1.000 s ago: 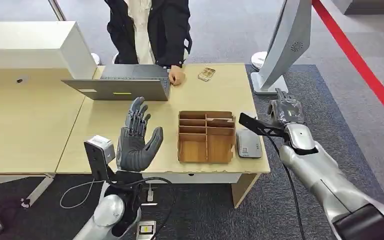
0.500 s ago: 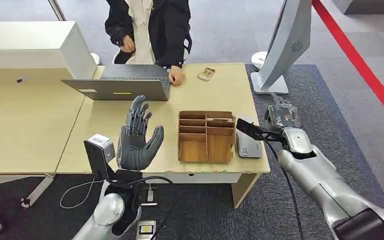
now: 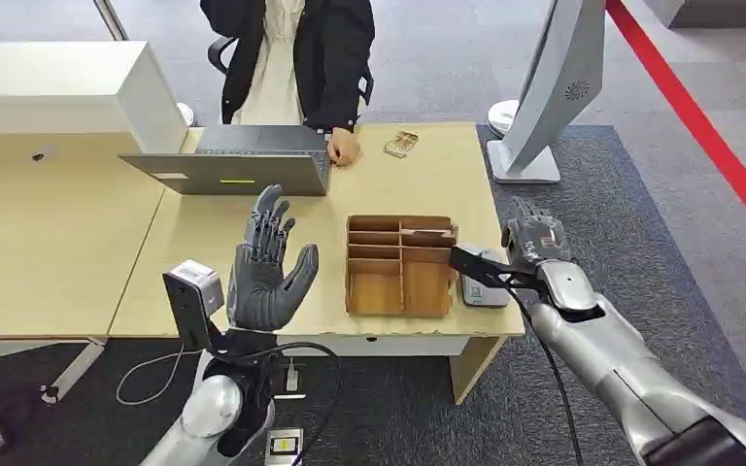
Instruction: Pass the card to the sensor for recognition and then transmit it.
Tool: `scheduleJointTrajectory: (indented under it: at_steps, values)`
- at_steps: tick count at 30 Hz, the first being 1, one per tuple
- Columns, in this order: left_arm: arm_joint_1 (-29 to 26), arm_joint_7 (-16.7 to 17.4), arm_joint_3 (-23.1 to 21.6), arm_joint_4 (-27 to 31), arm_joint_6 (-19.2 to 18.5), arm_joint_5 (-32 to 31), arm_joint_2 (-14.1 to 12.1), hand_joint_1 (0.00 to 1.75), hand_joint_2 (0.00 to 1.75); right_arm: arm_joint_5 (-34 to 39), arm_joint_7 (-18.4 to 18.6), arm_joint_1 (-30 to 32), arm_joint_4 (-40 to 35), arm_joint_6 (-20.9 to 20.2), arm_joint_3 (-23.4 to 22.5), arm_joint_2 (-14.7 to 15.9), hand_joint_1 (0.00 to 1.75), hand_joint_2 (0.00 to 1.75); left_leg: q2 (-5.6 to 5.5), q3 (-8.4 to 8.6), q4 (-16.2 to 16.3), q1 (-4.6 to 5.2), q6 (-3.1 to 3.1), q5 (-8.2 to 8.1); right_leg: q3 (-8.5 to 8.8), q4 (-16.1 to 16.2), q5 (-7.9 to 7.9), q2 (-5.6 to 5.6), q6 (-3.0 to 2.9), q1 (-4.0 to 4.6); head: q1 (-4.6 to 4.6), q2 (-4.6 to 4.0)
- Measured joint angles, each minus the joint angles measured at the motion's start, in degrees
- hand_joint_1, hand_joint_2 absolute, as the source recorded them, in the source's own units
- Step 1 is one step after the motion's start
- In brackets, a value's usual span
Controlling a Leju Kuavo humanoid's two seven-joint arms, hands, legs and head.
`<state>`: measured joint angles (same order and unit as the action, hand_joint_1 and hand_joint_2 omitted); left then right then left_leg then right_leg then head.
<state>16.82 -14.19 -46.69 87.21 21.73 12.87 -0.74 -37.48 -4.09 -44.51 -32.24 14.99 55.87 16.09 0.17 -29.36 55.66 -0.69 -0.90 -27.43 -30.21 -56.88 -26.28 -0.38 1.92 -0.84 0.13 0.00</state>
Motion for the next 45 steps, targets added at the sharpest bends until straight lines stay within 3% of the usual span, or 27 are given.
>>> scheduleJointTrajectory:
  at_steps: [45]
  values:
    - [-0.06,0.33,0.0,0.04,0.4,-0.57,0.0,0.0,1.75,1.05,-1.59,1.68,-1.68,-1.73,1.64,-2.86,1.75,1.75,0.0,0.0,0.0,0.0,0.0,0.0,0.01,0.0,0.0,0.0,0.0,0.0,0.0,0.0]
